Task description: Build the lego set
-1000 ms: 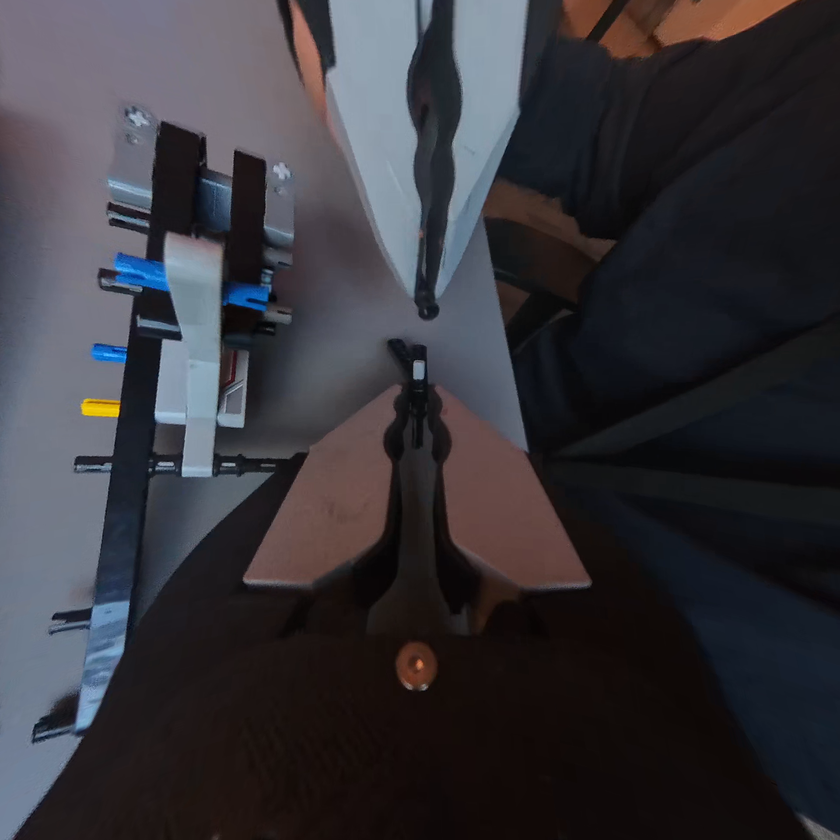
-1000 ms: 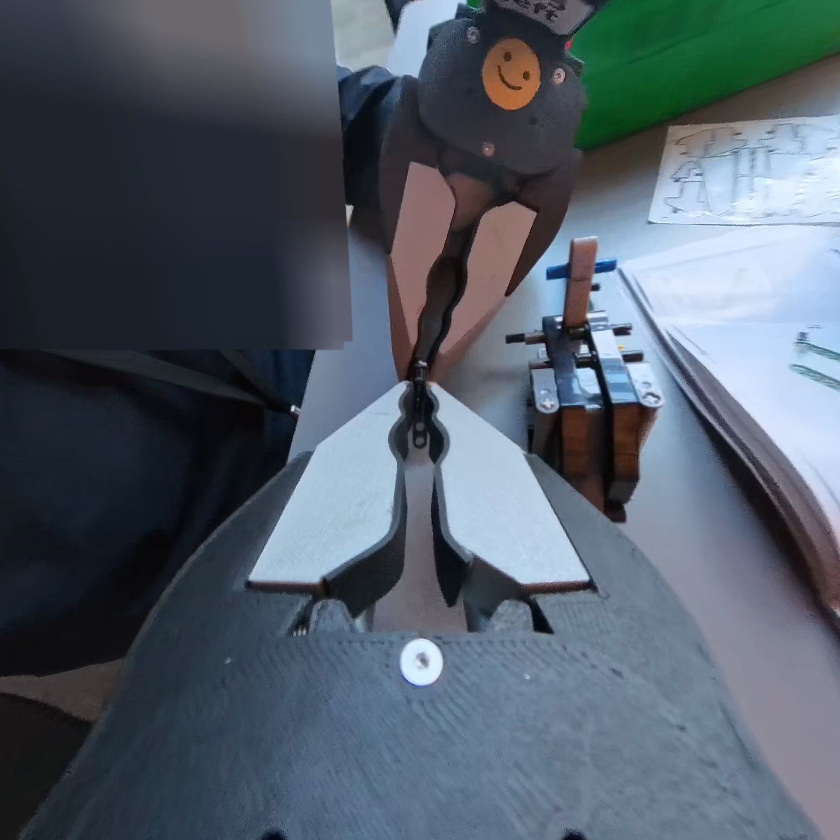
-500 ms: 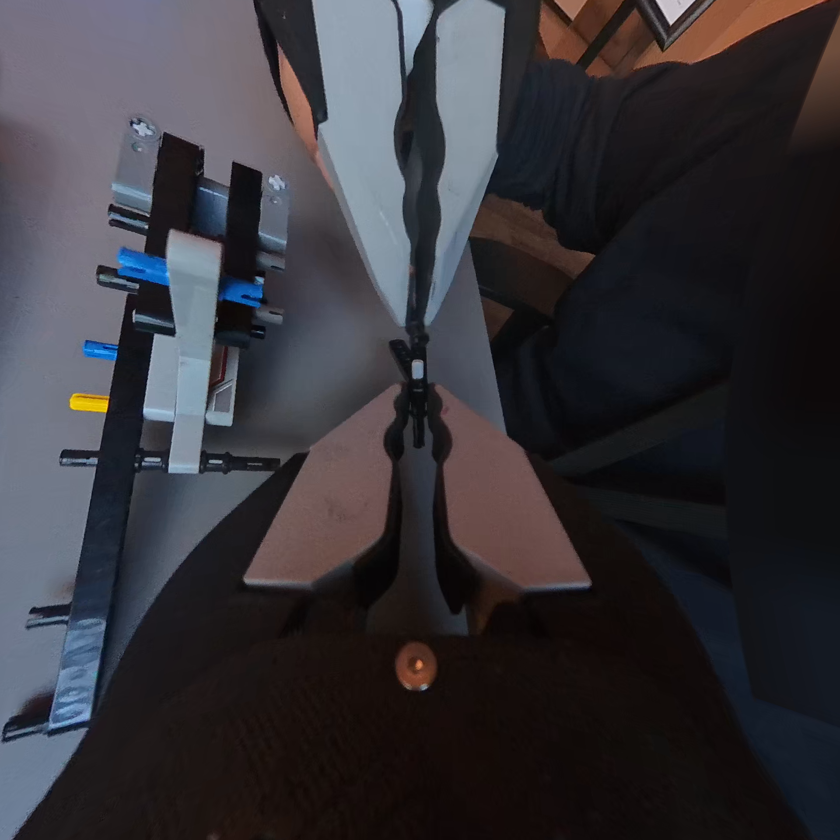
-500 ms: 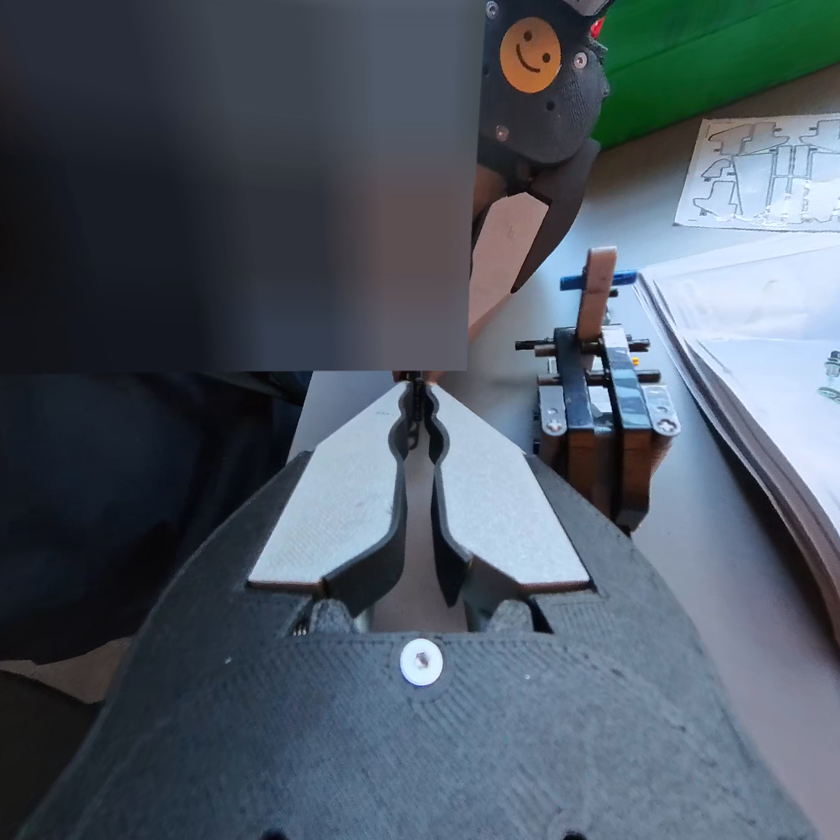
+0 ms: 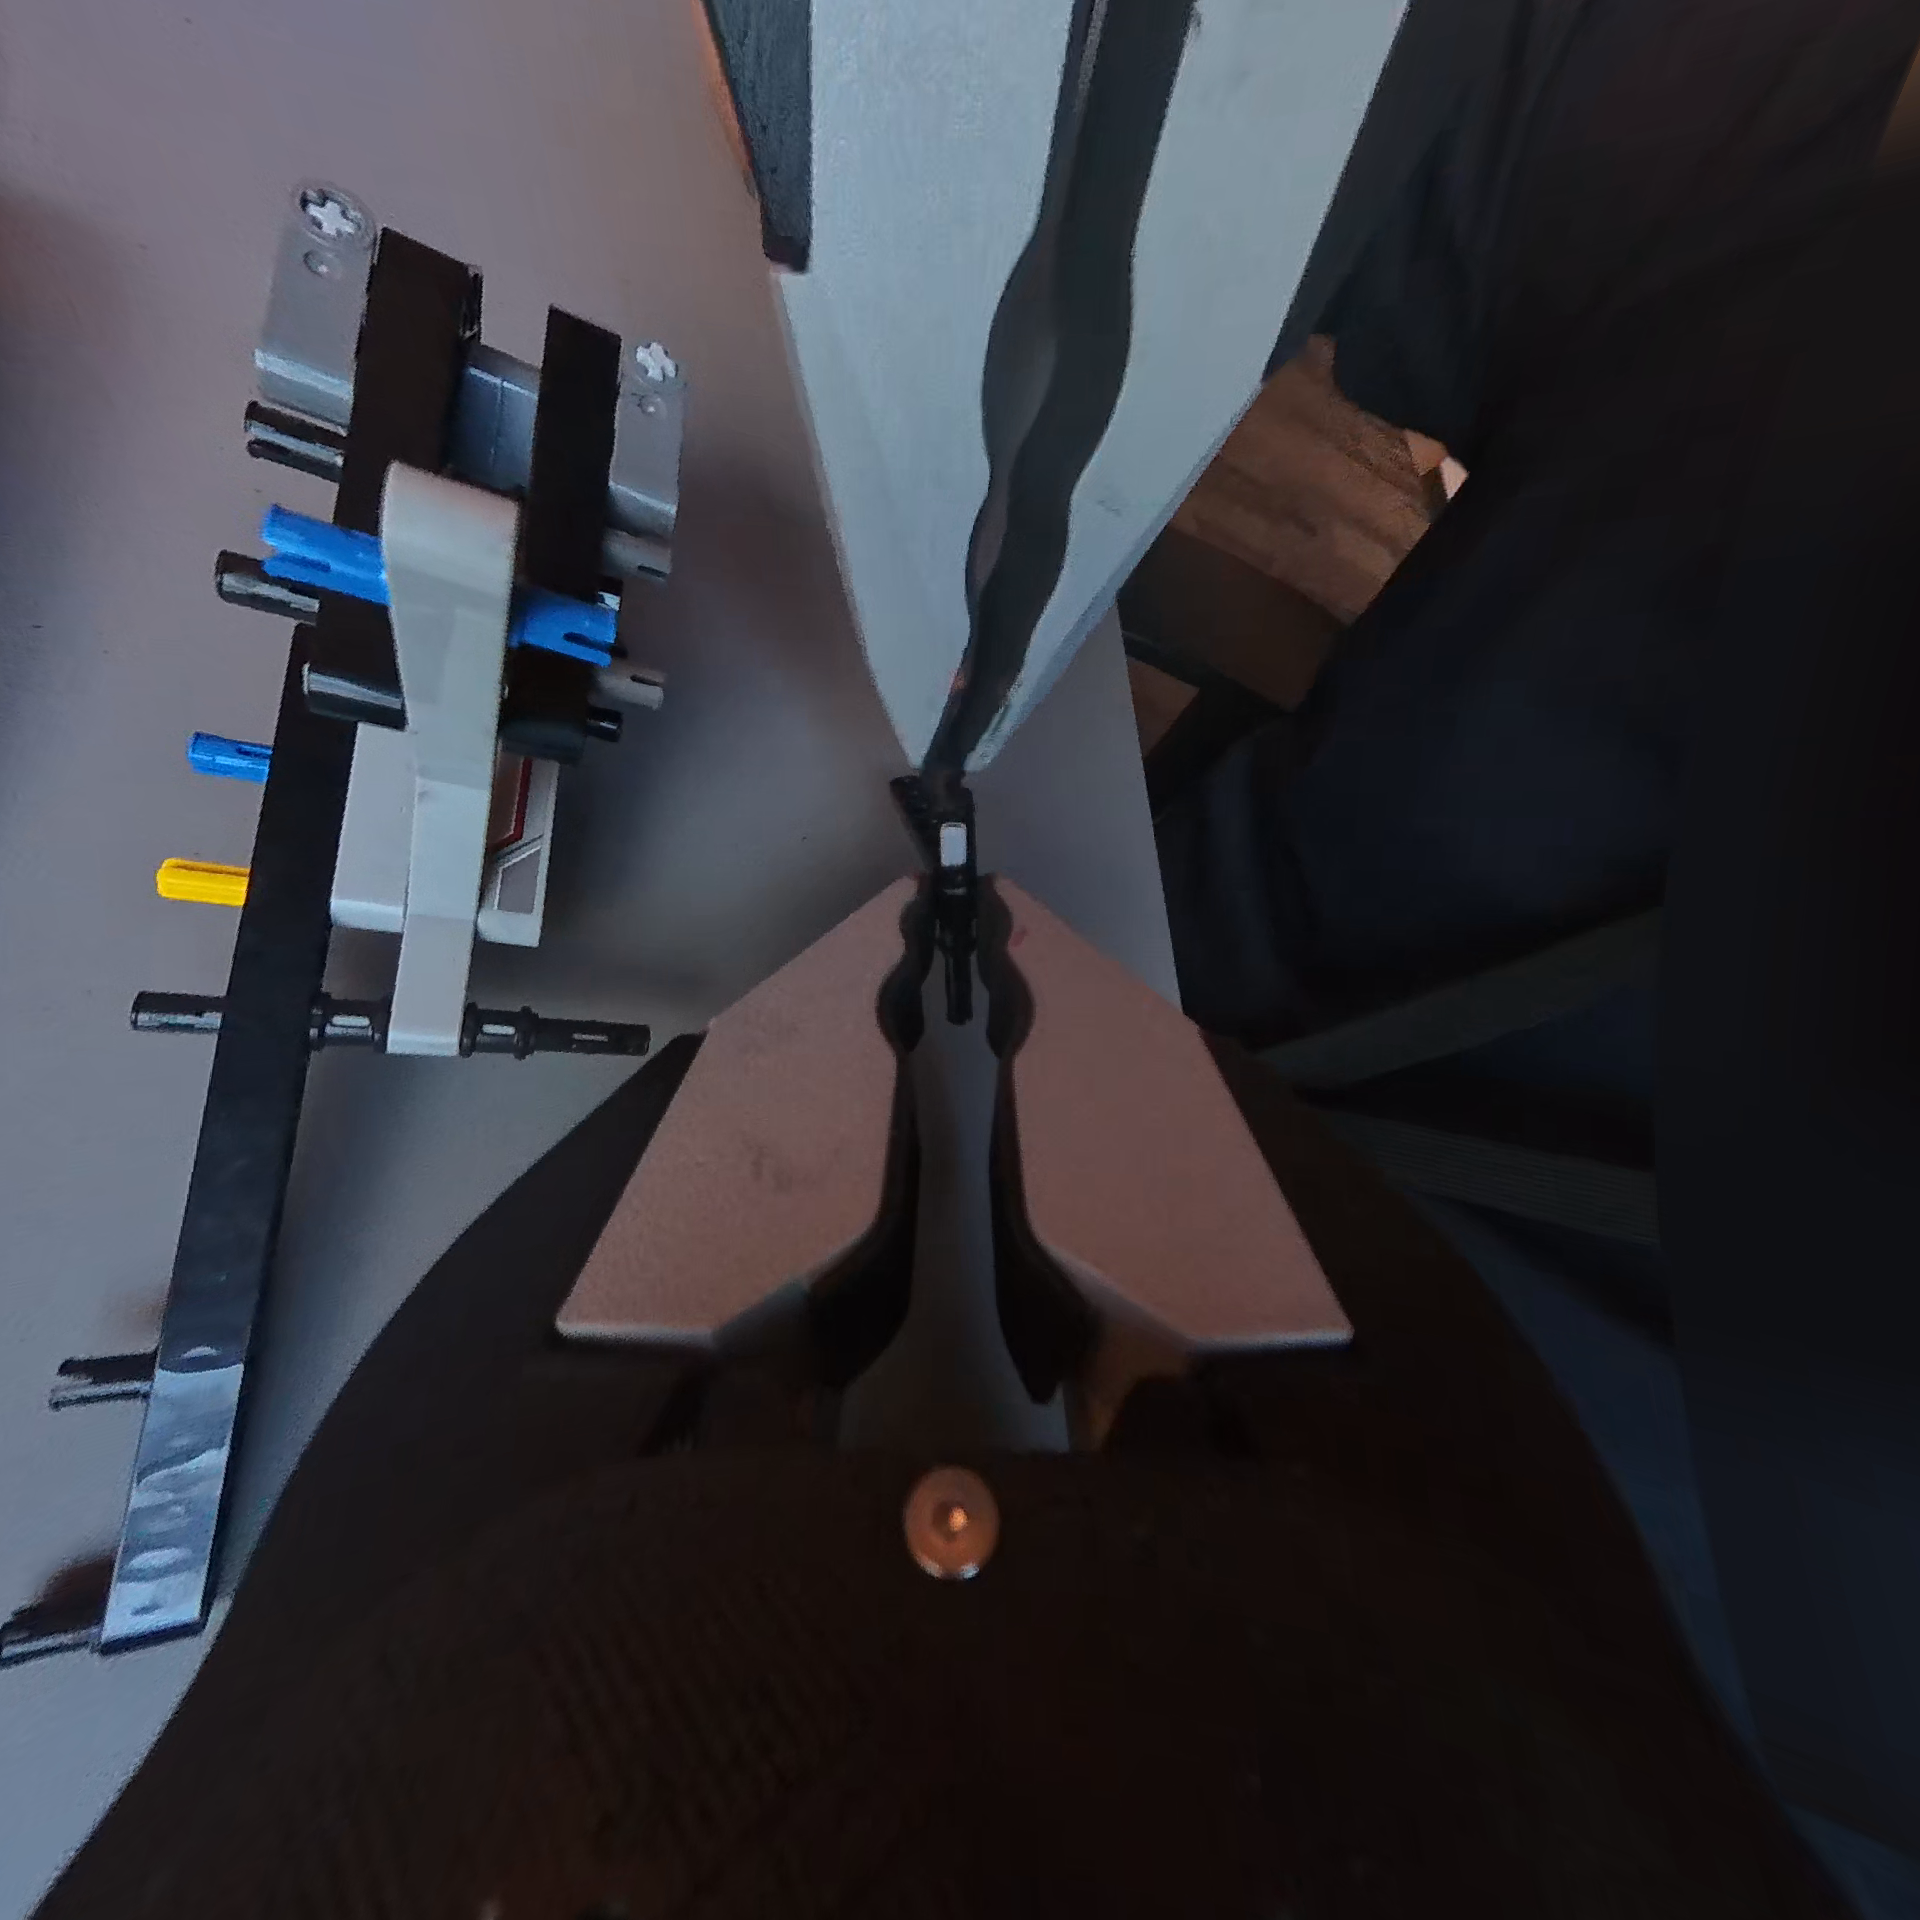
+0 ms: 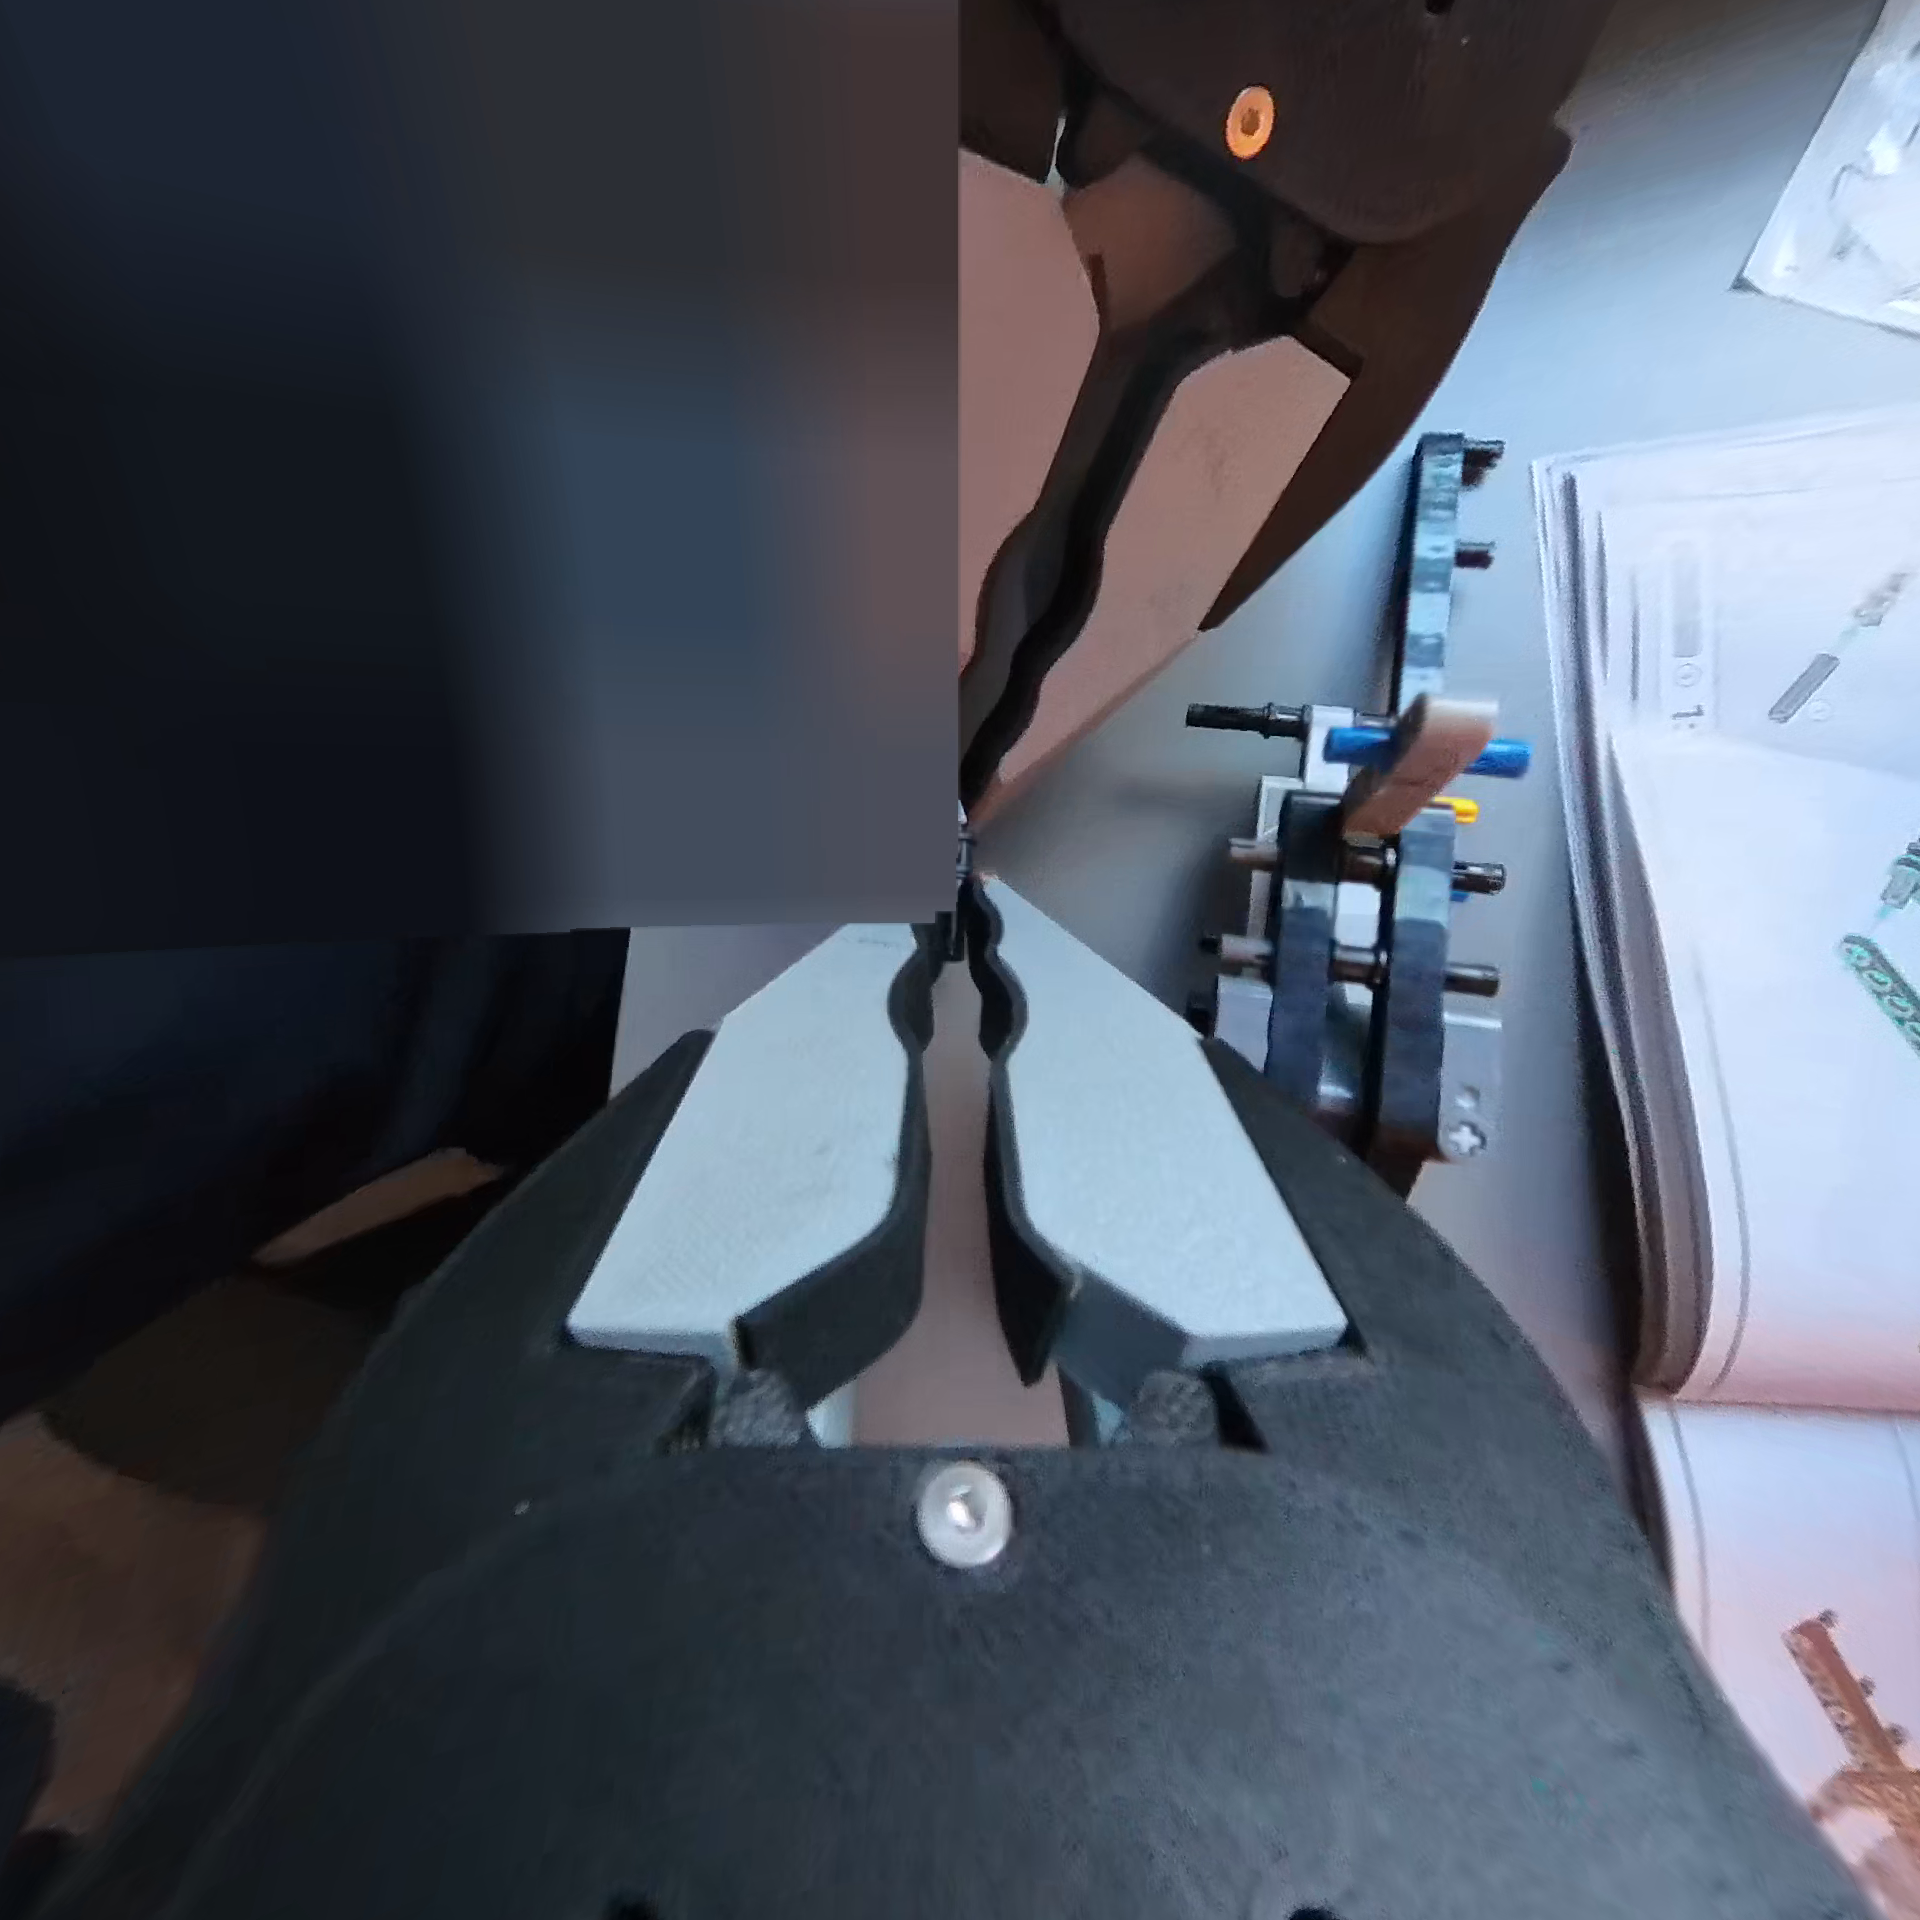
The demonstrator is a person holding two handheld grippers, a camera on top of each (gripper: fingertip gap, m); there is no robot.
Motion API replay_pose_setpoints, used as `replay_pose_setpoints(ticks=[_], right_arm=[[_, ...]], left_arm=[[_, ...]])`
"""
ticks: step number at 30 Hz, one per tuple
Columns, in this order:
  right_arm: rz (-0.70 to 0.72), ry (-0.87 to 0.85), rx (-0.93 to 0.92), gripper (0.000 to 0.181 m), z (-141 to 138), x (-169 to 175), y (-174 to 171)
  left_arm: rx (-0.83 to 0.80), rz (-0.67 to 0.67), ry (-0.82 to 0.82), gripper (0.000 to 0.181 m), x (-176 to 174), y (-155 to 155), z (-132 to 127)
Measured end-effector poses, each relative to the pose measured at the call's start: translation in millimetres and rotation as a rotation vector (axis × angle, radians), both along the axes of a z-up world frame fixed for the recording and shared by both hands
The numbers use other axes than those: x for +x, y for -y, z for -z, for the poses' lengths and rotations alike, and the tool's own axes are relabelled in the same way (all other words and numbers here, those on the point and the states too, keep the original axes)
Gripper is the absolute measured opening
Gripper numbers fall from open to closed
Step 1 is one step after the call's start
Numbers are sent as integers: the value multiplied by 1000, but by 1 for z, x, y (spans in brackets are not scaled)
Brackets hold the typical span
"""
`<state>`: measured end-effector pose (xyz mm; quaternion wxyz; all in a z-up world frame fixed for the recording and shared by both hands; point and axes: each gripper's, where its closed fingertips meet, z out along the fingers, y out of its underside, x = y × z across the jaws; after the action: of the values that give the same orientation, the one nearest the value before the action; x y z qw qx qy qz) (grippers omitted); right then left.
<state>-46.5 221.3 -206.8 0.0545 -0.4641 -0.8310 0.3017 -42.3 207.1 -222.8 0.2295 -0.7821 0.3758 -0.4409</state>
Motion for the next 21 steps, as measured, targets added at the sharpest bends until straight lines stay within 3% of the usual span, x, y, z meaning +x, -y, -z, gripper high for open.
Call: replay_pose_setpoints(ticks=[11, 13, 16, 21], right_arm=[[-73, -13, 91, 1, -3, -1, 1], [-58, 20, 140, 1, 7, 5, -9], [-4, 34, 227, 4, 38, 16, -28], [88, -202, 223, 11, 37, 12, -33]], left_arm=[[-113, 26, 85, 6, 0, 6, -6], [-110, 20, 94, 5, -1, 5, -8], [-20, 21, 43, 5, -3, 3, -5], [244, 37, -41, 5, -1, -1, -11]])
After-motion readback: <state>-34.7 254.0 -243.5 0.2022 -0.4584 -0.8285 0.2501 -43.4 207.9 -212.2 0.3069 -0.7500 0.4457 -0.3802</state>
